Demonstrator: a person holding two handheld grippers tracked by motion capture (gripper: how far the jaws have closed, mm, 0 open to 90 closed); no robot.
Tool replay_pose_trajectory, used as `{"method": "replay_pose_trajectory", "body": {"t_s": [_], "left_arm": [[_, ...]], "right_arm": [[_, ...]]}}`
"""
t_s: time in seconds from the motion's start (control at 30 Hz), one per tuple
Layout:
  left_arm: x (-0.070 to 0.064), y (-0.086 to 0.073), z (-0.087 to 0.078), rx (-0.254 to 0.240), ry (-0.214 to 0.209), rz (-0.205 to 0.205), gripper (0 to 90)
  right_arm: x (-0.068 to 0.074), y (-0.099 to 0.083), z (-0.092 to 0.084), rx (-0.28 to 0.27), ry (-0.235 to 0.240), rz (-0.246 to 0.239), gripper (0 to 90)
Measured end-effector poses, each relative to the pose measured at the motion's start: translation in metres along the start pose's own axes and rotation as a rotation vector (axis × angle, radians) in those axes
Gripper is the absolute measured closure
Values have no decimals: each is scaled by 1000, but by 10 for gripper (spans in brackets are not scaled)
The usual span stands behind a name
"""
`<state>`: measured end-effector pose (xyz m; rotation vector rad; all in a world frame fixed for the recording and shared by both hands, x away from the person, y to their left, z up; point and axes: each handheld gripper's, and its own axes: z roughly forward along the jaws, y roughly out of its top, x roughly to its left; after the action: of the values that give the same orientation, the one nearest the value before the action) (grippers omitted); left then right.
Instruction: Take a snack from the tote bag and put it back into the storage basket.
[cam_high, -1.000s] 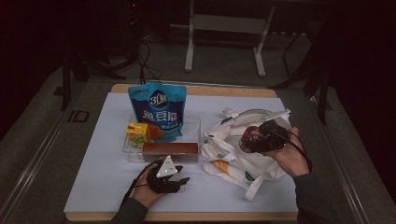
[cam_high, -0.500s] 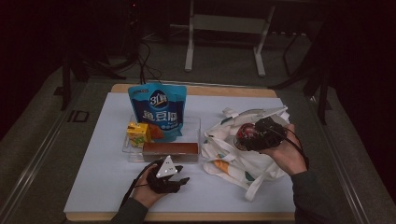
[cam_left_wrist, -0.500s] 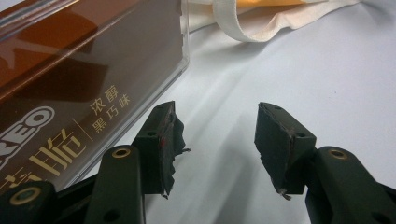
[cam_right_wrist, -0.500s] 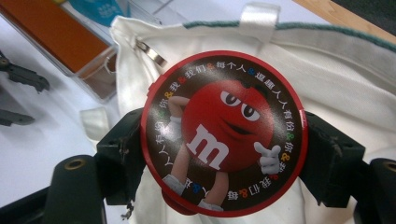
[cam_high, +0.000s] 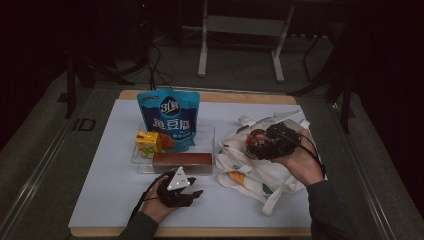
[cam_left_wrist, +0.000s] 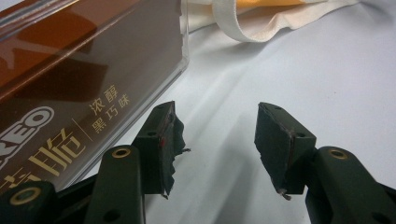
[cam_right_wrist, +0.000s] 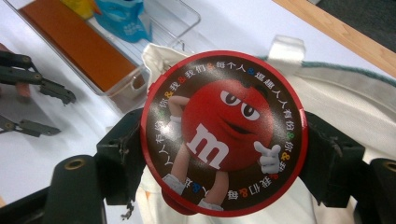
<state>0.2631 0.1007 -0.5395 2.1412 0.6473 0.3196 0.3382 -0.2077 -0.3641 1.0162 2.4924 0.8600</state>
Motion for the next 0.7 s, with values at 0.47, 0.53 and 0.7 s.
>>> {"method": "replay_pose_trajectory", "body": {"t_s": [0.47, 0.53, 0.7], "left_arm": [[0, 0, 0, 0, -1, 0, 490], [0, 0, 0, 0, -1, 0, 490], [0, 0, 0, 0, -2, -2, 490]], "right_arm": [[12, 13, 3, -14, 34, -26, 253], [16, 16, 5, -14, 43, -28, 253], [22, 22, 7, -21, 57, -38, 253]]}}
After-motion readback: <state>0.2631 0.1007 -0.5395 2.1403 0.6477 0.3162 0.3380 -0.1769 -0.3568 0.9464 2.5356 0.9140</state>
